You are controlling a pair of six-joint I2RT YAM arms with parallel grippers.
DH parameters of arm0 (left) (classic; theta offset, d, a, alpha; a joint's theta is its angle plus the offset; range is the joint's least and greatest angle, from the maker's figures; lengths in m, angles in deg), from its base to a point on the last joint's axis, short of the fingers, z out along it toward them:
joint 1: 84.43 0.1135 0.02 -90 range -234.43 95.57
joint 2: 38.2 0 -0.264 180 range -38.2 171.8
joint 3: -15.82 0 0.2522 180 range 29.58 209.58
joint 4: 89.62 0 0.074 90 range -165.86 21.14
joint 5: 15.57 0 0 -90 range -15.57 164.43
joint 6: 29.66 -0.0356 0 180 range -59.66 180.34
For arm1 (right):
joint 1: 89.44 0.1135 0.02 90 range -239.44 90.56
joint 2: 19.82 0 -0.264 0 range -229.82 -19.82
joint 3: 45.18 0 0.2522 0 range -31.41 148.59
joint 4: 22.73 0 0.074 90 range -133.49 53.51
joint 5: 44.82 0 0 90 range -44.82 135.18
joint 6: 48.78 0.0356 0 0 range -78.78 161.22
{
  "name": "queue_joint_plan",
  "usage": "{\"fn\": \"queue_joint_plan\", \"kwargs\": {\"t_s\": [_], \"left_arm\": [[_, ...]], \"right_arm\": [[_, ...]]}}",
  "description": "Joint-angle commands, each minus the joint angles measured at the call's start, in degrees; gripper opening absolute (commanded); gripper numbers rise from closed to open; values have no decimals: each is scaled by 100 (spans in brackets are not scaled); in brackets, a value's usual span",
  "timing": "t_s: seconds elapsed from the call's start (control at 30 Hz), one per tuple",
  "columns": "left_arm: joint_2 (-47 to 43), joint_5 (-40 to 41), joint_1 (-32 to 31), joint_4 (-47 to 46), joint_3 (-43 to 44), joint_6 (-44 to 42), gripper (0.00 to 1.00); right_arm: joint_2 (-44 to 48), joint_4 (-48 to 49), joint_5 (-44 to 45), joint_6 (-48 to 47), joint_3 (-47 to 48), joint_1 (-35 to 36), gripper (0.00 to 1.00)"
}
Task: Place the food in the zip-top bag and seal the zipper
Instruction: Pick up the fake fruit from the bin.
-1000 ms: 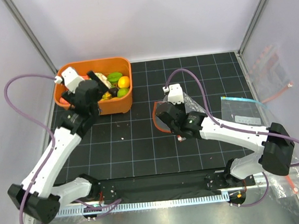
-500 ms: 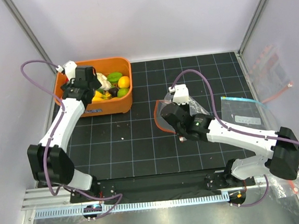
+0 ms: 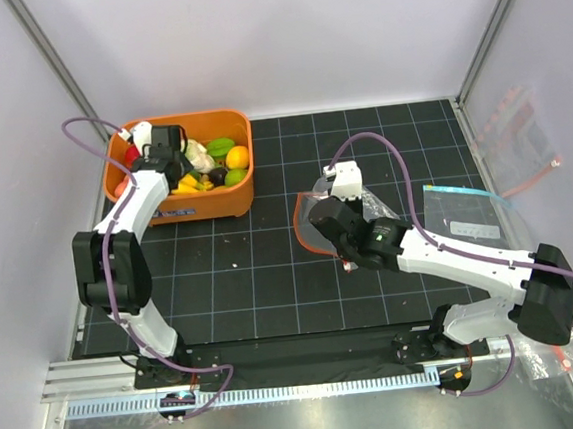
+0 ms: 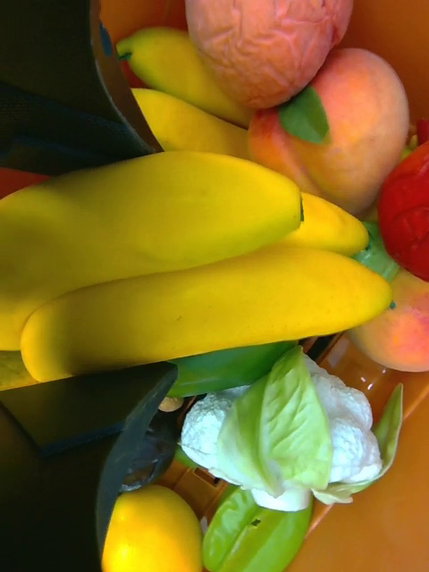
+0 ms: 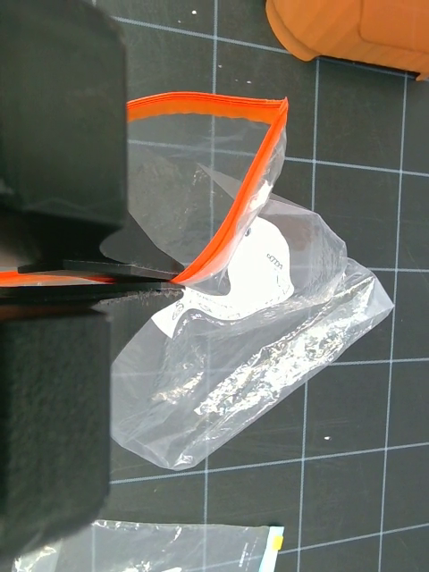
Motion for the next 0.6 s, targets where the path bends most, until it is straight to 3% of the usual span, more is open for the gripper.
{"fn": "queue_joint_plan", "kwargs": {"t_s": [0.0,0.1,0.3,0.43,0.57], "left_arm": [[157,-410,39,-106,76,-5,51],[-97,-568,39,-202,15,-58,28],[-1441,-638,30,-712,-626,-84,22],[-2066,-1489,30,-1020,-803,-119,16],[-2514,-2412,-40,-1064,-1030,389,13]], "right_arm": [[206,228,30,82,9,-4,1],[215,255,13,82,-9,-13,1],[171,281,-13,82,-17,-4,1],[311,439,-40,12,-123,-4,1],[417,606,-110,-129,-202,-13,1]]}}
